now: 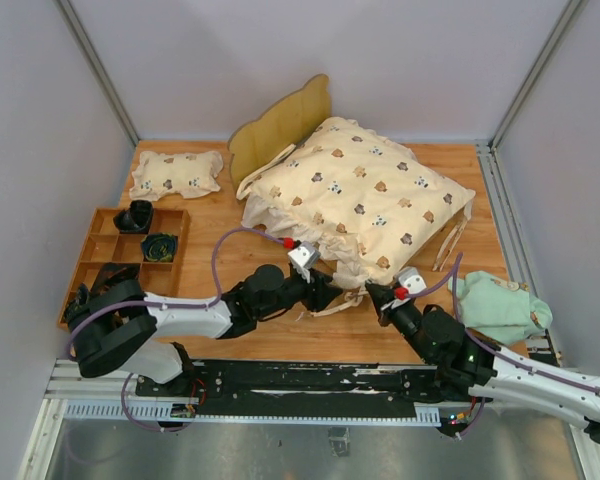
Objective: Set up the pet bed
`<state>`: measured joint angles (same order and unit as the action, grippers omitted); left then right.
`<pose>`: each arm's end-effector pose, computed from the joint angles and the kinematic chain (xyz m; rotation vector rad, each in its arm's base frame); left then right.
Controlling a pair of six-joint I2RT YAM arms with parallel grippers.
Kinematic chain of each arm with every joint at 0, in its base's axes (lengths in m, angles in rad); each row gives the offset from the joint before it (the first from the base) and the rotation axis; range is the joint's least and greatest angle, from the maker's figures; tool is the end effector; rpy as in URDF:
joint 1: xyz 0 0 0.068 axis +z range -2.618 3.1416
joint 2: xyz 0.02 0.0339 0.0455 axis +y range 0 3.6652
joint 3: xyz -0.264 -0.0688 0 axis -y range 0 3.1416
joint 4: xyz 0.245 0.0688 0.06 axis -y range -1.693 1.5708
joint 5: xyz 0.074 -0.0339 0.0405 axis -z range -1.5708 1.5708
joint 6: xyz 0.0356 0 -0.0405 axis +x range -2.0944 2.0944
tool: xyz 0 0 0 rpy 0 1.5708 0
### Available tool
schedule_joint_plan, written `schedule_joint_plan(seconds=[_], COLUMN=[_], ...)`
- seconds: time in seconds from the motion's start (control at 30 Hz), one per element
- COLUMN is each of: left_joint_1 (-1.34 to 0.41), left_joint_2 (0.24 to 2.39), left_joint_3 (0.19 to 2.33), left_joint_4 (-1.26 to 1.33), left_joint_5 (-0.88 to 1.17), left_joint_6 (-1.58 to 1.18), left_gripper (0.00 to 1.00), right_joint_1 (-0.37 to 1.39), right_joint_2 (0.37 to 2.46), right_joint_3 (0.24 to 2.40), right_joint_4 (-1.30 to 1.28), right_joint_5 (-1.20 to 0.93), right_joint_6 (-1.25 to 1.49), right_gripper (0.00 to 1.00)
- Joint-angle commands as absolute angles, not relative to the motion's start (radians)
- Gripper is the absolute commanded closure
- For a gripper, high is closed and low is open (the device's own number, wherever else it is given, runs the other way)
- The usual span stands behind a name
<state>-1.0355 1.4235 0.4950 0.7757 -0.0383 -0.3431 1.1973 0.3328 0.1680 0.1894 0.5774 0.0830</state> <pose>0.1462 -0.2439 0.1977 0.5914 1.7279 -0.9692 0.0640 0.1100 0.2213 -0.4082 1.5241 0.5645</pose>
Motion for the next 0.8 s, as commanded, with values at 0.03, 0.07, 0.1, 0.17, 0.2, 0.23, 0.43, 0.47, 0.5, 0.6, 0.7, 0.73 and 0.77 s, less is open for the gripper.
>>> schedule_joint_plan(seconds=[0.03,0.07,0.1,0.17,0.2,0.23,0.43,0.47,0.5,0.6,0.7,0.73,0.77], left_joint_1=[-1.034,-1.035,-1.035,-1.036,-1.036,-1.042,-1.062,-1.063,-1.064,-1.065,-1.065,-1.065,-1.065], left_joint_2=[1.325,1.325,1.332,1.368,1.39,1.411,1.541,1.557,1.573,1.62,1.635,1.627,1.619], left_joint_3=[0.421,0.411,0.399,0.398,0.403,0.413,0.483,0.496,0.508,0.541,0.538,0.528,0.514], left_joint_4=[0.725,0.724,0.724,0.722,0.722,0.721,0.721,0.721,0.722,0.724,0.723,0.722,0.722], left_joint_5=[0.037,0.063,0.086,0.121,0.132,0.137,0.072,0.066,0.064,0.074,0.068,0.072,0.071], left_joint_6=[-0.158,-0.136,-0.123,-0.102,-0.099,-0.094,-0.07,-0.065,-0.059,-0.05,-0.066,-0.081,-0.105], left_gripper=[0.49,0.48,0.46,0.43,0.41,0.4,0.35,0.35,0.35,0.44,0.97,0.99,1.0], right_joint_1=[1.207,1.206,1.205,1.201,1.2,1.198,1.197,1.197,1.196,1.195,1.194,1.193,1.193], right_joint_2=[0.355,0.357,0.359,0.366,0.369,0.372,0.361,0.354,0.349,0.349,0.352,0.353,0.353], right_joint_3=[0.237,0.239,0.242,0.252,0.259,0.268,0.292,0.292,0.291,0.291,0.294,0.296,0.301], right_joint_4=[0.179,0.185,0.189,0.188,0.185,0.176,0.14,0.14,0.141,0.143,0.136,0.129,0.122], right_joint_5=[0.644,0.649,0.659,0.662,0.661,0.662,0.661,0.661,0.662,0.666,0.674,0.692,0.739], right_joint_6=[0.107,0.109,0.109,0.11,0.11,0.11,0.121,0.122,0.123,0.124,0.136,0.145,0.153], right_gripper=[1.0,1.0,1.0,1.0,1.0,1.0,1.0,1.0,1.0,1.0,1.0,1.0,1.0])
